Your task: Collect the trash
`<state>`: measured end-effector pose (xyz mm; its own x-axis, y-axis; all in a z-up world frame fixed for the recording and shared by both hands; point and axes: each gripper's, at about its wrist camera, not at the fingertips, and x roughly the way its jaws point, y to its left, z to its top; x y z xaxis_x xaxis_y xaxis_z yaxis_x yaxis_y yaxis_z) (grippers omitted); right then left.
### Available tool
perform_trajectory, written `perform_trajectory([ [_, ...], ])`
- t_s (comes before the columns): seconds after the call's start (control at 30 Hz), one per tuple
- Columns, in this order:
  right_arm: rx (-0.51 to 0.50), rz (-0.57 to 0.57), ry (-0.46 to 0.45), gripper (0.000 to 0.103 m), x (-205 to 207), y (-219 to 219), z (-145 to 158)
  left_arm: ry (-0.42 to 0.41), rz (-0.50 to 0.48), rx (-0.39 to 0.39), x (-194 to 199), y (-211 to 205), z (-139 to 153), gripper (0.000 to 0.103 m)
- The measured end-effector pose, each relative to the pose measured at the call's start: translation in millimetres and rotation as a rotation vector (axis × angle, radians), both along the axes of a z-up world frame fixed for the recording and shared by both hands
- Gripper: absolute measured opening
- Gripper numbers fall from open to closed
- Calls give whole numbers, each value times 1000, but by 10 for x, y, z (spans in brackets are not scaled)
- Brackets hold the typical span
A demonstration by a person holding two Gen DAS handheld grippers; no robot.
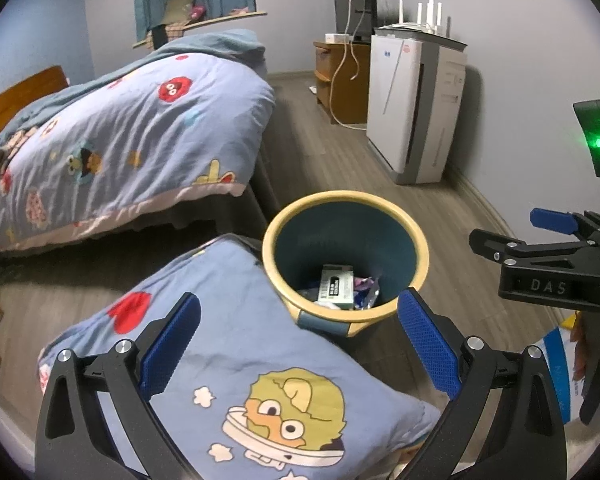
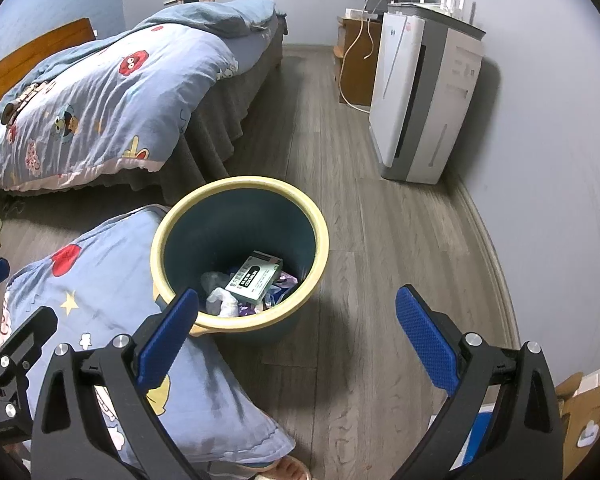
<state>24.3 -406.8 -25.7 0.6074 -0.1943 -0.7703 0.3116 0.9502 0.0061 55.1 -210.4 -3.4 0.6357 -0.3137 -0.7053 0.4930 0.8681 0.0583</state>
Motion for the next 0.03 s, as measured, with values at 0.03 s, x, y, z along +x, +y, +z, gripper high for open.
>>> perform_trajectory([
  [0.03,-2,-4,8,97,11,15,-5,2,3,0,-6,23,3,98],
])
